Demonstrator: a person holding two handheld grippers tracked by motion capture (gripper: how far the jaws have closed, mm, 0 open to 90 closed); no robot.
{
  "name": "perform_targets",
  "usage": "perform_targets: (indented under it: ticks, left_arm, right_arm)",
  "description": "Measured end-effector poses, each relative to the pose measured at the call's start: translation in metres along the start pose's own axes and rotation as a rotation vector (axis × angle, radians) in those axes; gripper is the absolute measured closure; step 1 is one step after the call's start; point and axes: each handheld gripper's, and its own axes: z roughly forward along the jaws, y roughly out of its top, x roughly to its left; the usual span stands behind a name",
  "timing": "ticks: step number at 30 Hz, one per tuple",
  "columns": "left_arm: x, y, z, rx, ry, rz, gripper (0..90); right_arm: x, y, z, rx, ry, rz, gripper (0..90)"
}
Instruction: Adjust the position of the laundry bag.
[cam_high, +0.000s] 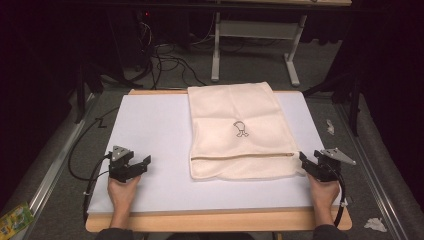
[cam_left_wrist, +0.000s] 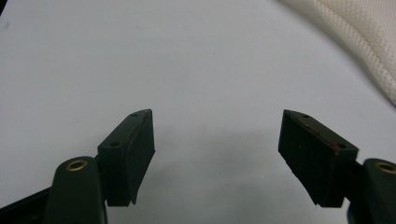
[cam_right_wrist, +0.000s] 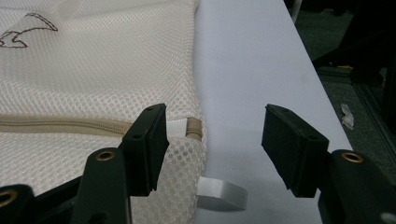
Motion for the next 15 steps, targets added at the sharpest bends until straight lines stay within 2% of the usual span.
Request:
perform_targets:
  ticks: [9,15]
  left_arm:
    - [0.0,0.0001,0.0003,0.005,-0.004,-0.003,30.2]
    - [-0.0011,0.0005,0.0012,0.013,-0.001,0.011,32.9]
  right_arm:
    - [-0.0003,0.0,0.0,0.001,0.001,0.007,41.6]
    - [-0.0004,0.0001,0.0002,0.003,-0.001,0.008,42.0]
